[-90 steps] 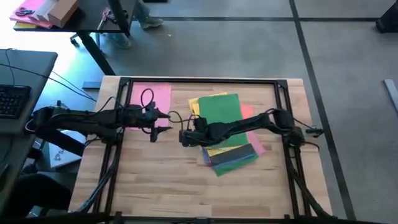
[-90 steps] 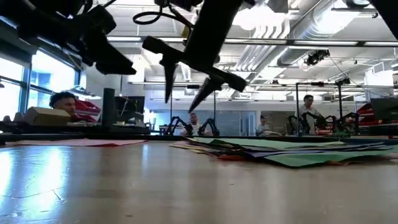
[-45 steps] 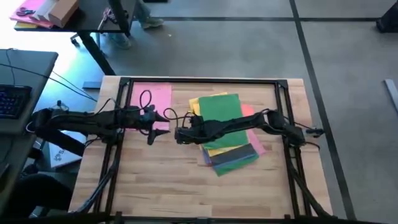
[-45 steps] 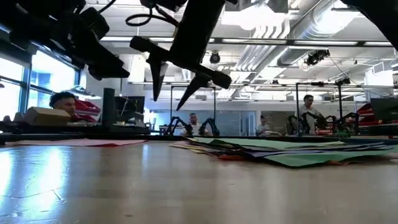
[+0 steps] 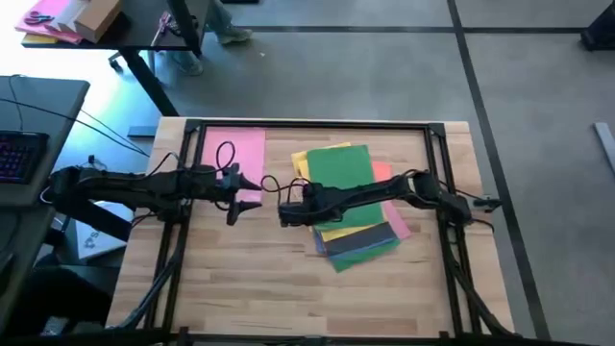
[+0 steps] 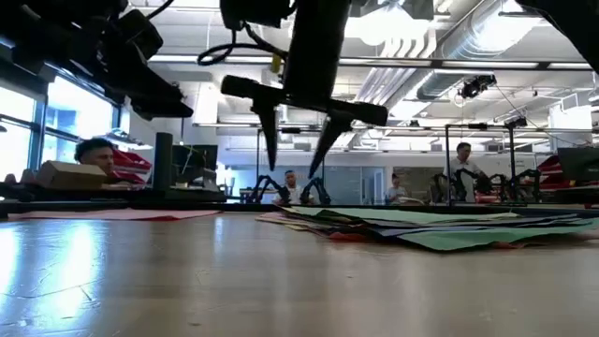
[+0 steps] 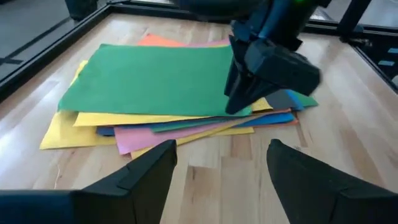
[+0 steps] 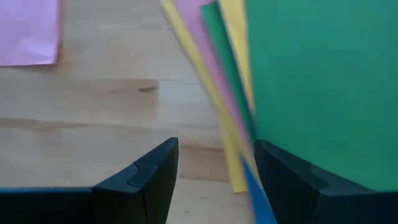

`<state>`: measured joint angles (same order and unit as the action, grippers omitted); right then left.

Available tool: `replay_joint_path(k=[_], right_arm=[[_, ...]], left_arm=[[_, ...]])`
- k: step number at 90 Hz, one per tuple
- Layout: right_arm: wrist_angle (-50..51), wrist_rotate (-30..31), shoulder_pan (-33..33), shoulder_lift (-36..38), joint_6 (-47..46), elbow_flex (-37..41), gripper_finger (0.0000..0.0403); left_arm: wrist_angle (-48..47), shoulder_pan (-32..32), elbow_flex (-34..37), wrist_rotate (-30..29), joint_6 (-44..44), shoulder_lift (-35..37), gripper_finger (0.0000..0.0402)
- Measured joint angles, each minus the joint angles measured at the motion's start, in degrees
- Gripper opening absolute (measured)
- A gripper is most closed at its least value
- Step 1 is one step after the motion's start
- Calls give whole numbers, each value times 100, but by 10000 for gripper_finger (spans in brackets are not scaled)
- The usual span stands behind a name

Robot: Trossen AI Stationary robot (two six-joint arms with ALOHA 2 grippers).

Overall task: Organize paper
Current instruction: Move the green color paper to the bottom left of the table

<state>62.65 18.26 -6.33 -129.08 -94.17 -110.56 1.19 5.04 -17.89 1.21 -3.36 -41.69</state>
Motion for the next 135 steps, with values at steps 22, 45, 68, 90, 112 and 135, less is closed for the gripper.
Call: replay_joint_path(k=[22,45,68,90,112,135], right_arm=[[-89,-815,262,2,168,335,192],[-581,-754,421,0,279,656,162],[31,-1090,598,4,163,656,179],[411,-1383,678,4,256,656,210],[821,-1606,671,9,299,656,222],[981,-1766,763,108,487,656,222]], left_arm=[[-11,0,0,-24,48,-2,236],[-95,0,0,-39,59,-2,236],[-98,0,0,-39,61,-2,236],[-107,0,0,-124,98,-2,236],[-150,-2,0,-407,103,-2,236],[-207,-196,0,-516,105,-2,236]])
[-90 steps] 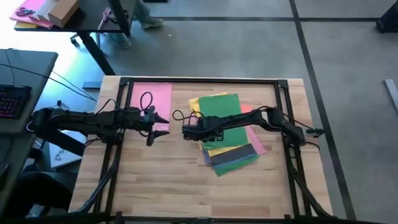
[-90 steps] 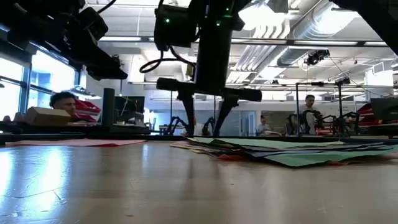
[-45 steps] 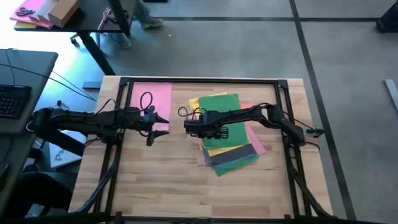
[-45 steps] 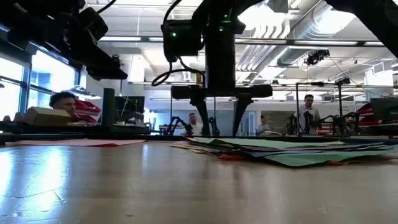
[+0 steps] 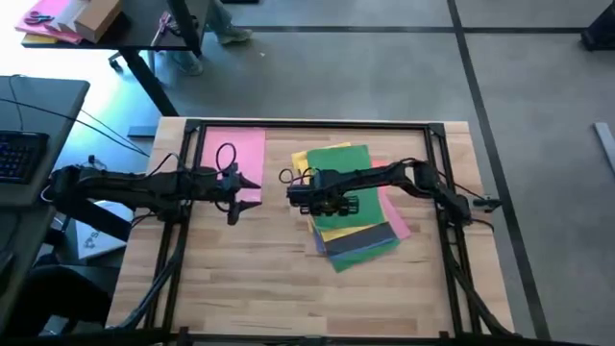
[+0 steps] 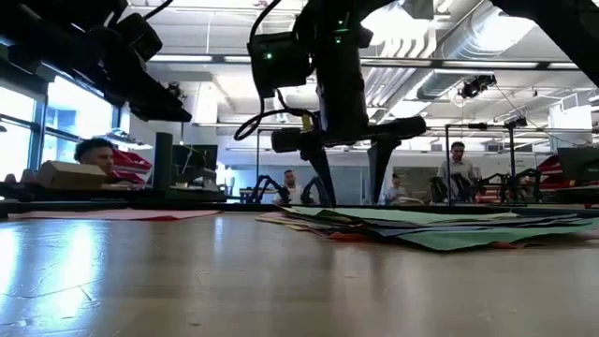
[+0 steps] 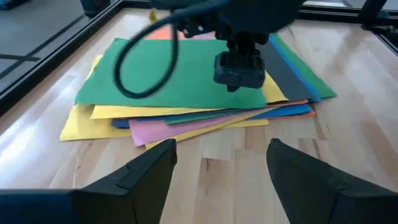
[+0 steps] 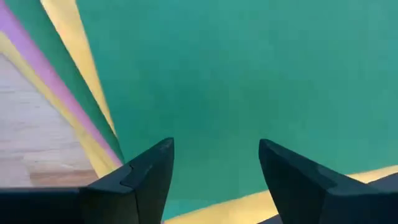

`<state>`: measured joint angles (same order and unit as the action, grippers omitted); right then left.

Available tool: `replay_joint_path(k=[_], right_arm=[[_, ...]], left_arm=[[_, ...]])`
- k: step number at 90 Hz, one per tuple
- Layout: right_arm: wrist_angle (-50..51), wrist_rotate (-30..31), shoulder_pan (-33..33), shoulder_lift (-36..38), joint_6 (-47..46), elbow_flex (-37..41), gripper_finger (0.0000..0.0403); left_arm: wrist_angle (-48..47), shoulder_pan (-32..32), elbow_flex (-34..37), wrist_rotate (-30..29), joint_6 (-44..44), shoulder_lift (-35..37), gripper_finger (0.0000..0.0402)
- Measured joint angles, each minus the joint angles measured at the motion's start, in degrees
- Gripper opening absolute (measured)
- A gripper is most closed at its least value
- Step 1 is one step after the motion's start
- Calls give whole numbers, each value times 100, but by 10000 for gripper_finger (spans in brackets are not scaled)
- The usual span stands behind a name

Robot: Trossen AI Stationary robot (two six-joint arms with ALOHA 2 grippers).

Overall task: Organize paper
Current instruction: Move the green color paper to the bottom left of the table

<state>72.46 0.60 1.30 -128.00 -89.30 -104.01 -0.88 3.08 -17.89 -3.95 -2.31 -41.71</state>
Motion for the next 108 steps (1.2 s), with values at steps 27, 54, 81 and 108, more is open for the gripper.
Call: replay_joint_path(k=[27,54,81,108], right_arm=[[-292,170,-21,931,-431,834,222],[-1885,1050,-384,1410,-815,2178,222],[-2048,1883,-567,1396,-366,2184,222],[-2052,2208,-545,1389,-19,2184,222]], left_arm=[[-41,-283,-2,-379,-2,-18,236],[308,-292,76,-755,27,-402,236],[1809,20,481,-862,255,-1316,236],[2167,389,481,-642,250,-1814,236]])
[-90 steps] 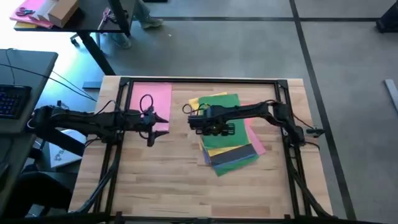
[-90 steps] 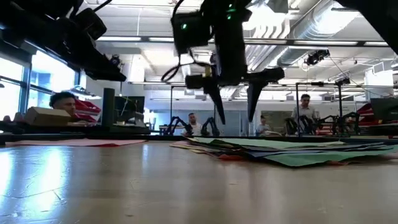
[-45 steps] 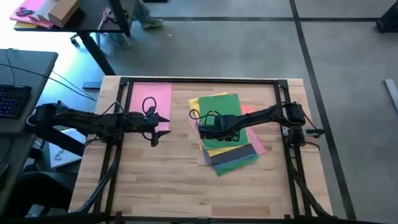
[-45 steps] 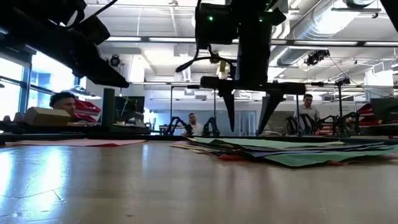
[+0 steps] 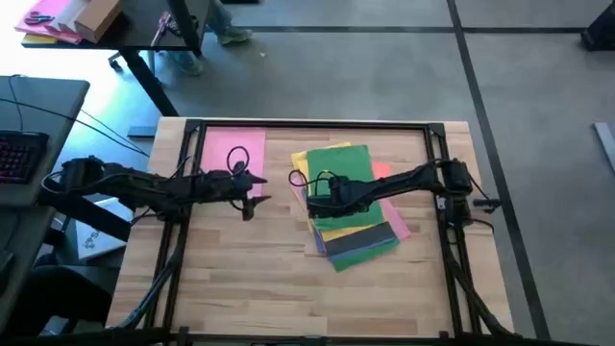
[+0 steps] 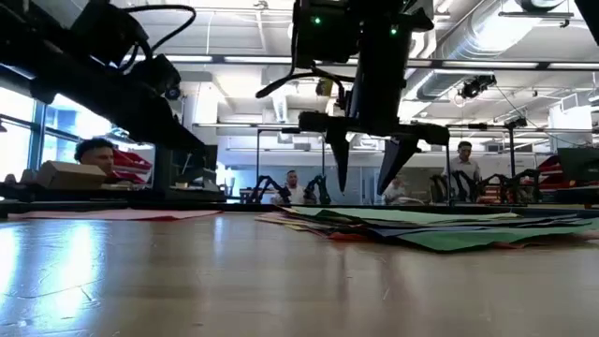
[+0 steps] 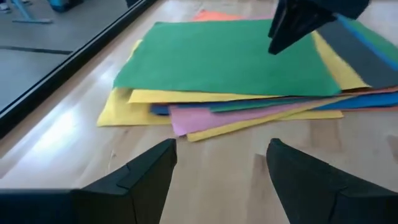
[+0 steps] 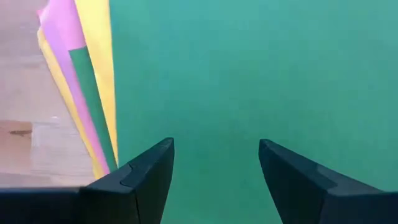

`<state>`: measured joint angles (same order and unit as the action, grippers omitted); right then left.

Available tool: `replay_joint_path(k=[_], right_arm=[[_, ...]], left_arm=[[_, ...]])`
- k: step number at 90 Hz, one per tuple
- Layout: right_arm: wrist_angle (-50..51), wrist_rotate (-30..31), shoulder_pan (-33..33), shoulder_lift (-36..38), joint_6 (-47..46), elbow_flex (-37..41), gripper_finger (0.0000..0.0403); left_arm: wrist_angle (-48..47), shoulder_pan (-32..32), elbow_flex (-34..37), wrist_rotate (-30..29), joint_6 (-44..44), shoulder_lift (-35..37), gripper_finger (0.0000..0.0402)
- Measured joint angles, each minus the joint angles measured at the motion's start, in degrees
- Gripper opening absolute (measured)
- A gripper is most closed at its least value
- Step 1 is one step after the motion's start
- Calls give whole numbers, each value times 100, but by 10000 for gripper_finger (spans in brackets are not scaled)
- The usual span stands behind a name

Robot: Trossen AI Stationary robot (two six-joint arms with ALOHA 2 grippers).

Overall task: Organize paper
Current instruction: Move the green color paper to the bottom left of the table

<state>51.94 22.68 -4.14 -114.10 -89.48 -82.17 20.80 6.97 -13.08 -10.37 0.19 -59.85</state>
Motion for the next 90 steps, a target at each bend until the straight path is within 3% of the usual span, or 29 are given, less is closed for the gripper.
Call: replay_joint_path(k=[17,39,52,73,82,90], right_arm=[[-260,327,0,0,247,0,222],[-727,1093,2,-2,1741,0,222],[-1492,1137,-13,-2,3203,133,222],[-2867,1006,-378,-8,4768,927,222],[-3360,906,-617,0,4939,1345,222],[-3439,1205,-933,92,4936,1562,222]], left_arm=[[17,134,2,87,-4,-26,236],[15,312,2,82,-49,-24,236],[1,263,2,82,-132,-24,236],[-334,-239,2,82,-612,-22,236],[-731,-655,4,85,-867,-24,236],[-876,-1083,9,81,-1179,-24,236]])
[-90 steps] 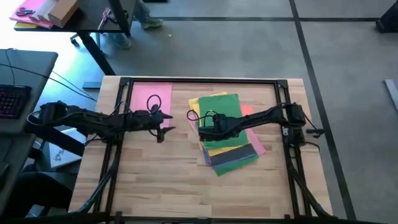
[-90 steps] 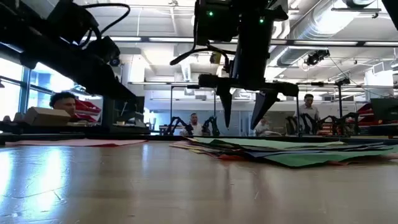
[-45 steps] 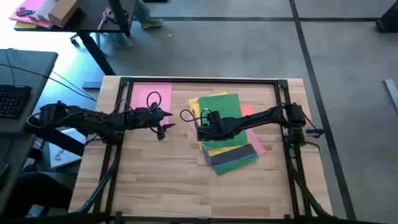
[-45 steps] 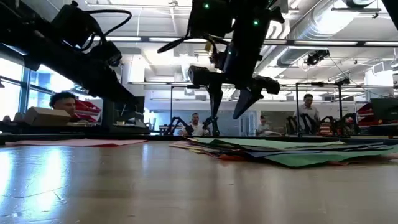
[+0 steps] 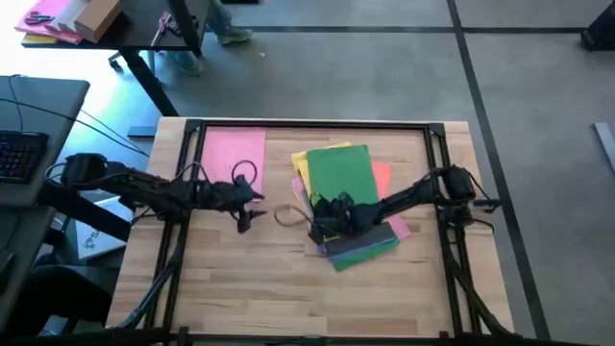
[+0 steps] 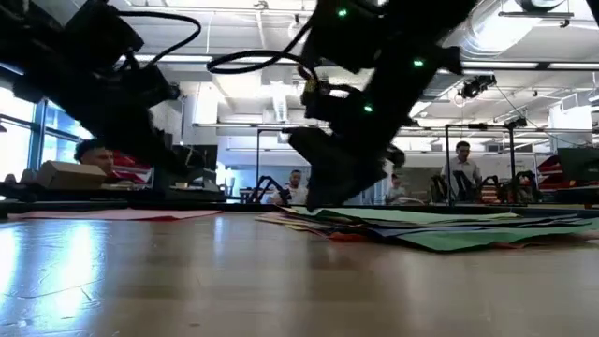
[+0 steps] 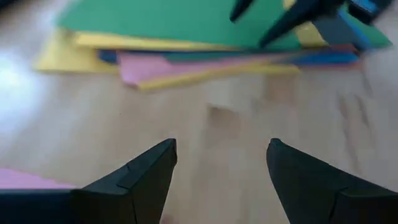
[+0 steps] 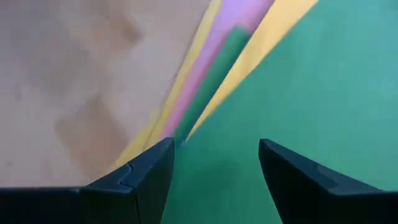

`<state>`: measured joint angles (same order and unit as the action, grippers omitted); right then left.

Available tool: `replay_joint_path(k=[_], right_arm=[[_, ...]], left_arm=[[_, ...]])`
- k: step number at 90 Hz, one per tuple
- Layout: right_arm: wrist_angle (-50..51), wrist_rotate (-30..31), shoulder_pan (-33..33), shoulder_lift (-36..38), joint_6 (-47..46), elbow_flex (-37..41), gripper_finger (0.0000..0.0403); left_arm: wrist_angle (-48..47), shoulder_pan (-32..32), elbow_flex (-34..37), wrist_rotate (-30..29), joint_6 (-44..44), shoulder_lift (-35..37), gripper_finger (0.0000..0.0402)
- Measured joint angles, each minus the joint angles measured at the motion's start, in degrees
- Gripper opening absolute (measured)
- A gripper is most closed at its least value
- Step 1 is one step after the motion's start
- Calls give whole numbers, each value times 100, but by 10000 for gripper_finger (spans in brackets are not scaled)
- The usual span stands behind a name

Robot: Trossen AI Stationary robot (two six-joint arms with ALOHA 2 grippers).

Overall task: Organize paper
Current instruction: Move the green color paper to the bottom left of the table

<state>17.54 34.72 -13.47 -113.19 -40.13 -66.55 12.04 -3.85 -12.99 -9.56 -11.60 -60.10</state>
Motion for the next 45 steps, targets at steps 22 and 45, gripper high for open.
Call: replay_joint_path(k=[22,45], right_arm=[[938,683,-264,526,-669,450,222],[272,218,-138,636,-440,1122,222]], left_arm=[[830,-1088,-3,-852,-864,-255,236],[1686,-1797,-652,-1797,-1241,-2163,236]])
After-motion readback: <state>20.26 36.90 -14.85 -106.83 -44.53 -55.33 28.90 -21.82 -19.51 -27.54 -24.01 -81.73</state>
